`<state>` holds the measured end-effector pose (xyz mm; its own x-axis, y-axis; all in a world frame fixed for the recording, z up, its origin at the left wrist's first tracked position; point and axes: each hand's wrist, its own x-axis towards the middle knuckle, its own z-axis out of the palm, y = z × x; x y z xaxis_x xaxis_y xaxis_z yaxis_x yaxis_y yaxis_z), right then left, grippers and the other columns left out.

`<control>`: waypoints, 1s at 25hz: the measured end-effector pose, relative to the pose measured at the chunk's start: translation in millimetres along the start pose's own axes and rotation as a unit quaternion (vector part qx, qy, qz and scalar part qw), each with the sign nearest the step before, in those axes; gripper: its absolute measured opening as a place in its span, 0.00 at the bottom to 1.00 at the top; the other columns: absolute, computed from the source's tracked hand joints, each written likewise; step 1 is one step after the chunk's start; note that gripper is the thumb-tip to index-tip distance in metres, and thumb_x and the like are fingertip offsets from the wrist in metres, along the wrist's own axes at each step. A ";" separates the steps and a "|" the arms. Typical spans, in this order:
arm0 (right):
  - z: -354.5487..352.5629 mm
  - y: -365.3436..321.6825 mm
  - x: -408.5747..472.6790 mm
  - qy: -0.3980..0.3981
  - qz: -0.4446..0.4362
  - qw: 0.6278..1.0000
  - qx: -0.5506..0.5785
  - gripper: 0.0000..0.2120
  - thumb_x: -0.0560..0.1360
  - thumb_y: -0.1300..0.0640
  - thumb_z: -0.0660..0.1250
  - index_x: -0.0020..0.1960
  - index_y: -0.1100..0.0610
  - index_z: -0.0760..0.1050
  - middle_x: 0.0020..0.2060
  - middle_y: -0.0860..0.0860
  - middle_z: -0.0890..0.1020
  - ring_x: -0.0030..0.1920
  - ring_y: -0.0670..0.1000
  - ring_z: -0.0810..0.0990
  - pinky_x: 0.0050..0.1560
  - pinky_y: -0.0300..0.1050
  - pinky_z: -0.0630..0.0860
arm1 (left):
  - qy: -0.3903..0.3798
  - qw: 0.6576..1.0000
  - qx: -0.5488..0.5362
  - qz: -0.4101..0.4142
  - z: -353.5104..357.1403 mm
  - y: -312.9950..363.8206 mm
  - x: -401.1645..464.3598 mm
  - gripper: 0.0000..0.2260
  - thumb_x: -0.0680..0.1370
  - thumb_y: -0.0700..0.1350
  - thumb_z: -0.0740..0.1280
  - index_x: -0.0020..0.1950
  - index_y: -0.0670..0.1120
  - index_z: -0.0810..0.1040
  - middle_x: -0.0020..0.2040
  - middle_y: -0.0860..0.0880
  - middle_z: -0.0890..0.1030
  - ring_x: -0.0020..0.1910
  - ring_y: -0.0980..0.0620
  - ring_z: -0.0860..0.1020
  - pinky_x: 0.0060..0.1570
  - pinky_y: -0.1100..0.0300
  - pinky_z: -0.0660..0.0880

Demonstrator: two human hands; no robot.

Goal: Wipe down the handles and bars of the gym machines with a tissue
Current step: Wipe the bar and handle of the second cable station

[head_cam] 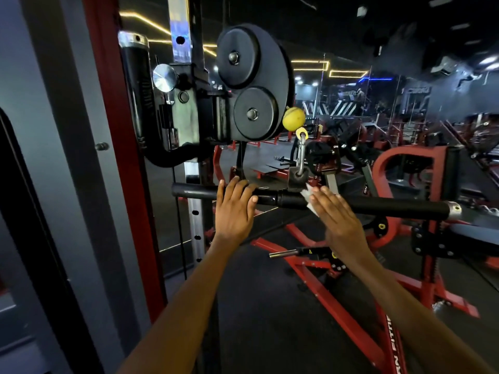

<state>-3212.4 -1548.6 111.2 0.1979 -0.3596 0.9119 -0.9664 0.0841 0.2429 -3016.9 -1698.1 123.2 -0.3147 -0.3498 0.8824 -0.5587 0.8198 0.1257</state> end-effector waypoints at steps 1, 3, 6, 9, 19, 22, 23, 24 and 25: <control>1.4 -8.6 1.5 0.033 0.060 0.998 0.006 0.22 0.79 0.70 0.49 0.71 0.60 0.61 0.66 0.59 0.73 0.70 0.55 0.65 0.72 0.52 0.58 | -0.009 1.000 -0.001 -0.002 1.6 1.3 -0.4 0.24 0.83 0.53 0.45 0.61 0.44 0.77 0.60 0.46 0.78 0.67 0.44 0.70 0.74 0.48 0.49; 14.4 -38.3 14.6 0.050 0.131 0.990 0.024 0.24 0.75 0.72 0.56 0.70 0.62 0.65 0.67 0.59 0.72 0.71 0.57 0.64 0.73 0.54 0.57 | -0.021 1.000 0.000 -0.012 5.6 5.9 -2.7 0.23 0.83 0.52 0.45 0.62 0.44 0.77 0.61 0.46 0.78 0.68 0.43 0.70 0.74 0.49 0.47; 17.5 -43.3 20.3 -0.001 0.057 0.998 -0.007 0.25 0.73 0.71 0.57 0.70 0.62 0.67 0.70 0.56 0.69 0.72 0.55 0.63 0.73 0.54 0.57 | -0.030 0.999 -0.013 -0.022 10.1 8.1 -7.3 0.27 0.84 0.54 0.42 0.64 0.45 0.76 0.62 0.46 0.77 0.69 0.44 0.69 0.74 0.52 0.46; -7.9 10.0 1.8 -0.004 0.139 0.989 -0.040 0.27 0.70 0.73 0.56 0.69 0.62 0.67 0.68 0.57 0.71 0.71 0.55 0.64 0.73 0.56 0.54 | -0.021 1.000 -0.018 -0.010 13.4 4.9 -11.2 0.24 0.83 0.52 0.46 0.67 0.45 0.75 0.64 0.46 0.77 0.69 0.44 0.69 0.74 0.53 0.47; -5.9 63.1 6.3 -0.112 0.201 0.971 -0.067 0.30 0.68 0.76 0.58 0.70 0.63 0.66 0.68 0.58 0.70 0.71 0.59 0.63 0.73 0.58 0.57 | -0.015 1.000 -0.010 -0.004 17.5 9.7 -9.5 0.23 0.83 0.51 0.47 0.70 0.44 0.72 0.66 0.45 0.76 0.70 0.43 0.68 0.74 0.54 0.46; -8.7 77.5 27.4 -0.104 0.387 0.914 -0.054 0.27 0.73 0.73 0.59 0.71 0.63 0.64 0.67 0.61 0.71 0.69 0.61 0.65 0.69 0.55 0.64 | -0.016 1.000 -0.009 0.006 18.0 14.5 -5.5 0.21 0.83 0.49 0.49 0.69 0.44 0.73 0.65 0.45 0.76 0.70 0.44 0.68 0.74 0.57 0.44; -0.7 58.4 41.4 -0.124 0.368 0.921 -0.029 0.26 0.73 0.72 0.59 0.70 0.64 0.64 0.65 0.62 0.72 0.67 0.61 0.68 0.67 0.52 0.67 | -0.016 1.000 -0.011 0.002 19.3 16.6 -4.6 0.21 0.83 0.49 0.49 0.69 0.44 0.73 0.65 0.45 0.76 0.70 0.45 0.68 0.75 0.57 0.44; 9.5 34.9 51.5 -0.149 0.316 0.937 0.007 0.26 0.72 0.73 0.59 0.70 0.65 0.65 0.63 0.63 0.72 0.64 0.61 0.70 0.65 0.50 0.69 | -0.015 1.000 -0.014 -0.005 20.8 17.8 -4.8 0.21 0.83 0.50 0.49 0.69 0.44 0.73 0.65 0.45 0.76 0.70 0.45 0.68 0.75 0.57 0.43; 19.2 17.7 54.8 -0.161 0.239 0.957 0.033 0.26 0.71 0.74 0.59 0.69 0.66 0.66 0.63 0.63 0.73 0.64 0.61 0.71 0.65 0.50 0.69 | -0.014 1.000 -0.016 -0.011 22.0 17.5 -5.8 0.21 0.83 0.50 0.49 0.69 0.44 0.72 0.65 0.46 0.76 0.70 0.45 0.67 0.75 0.57 0.43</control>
<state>-3221.8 -1584.7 159.2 -0.3201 -0.5632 0.7618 -0.9442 0.2551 -0.2081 -3041.8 -1691.7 110.3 -0.3238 -0.3792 0.8668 -0.5407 0.8260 0.1594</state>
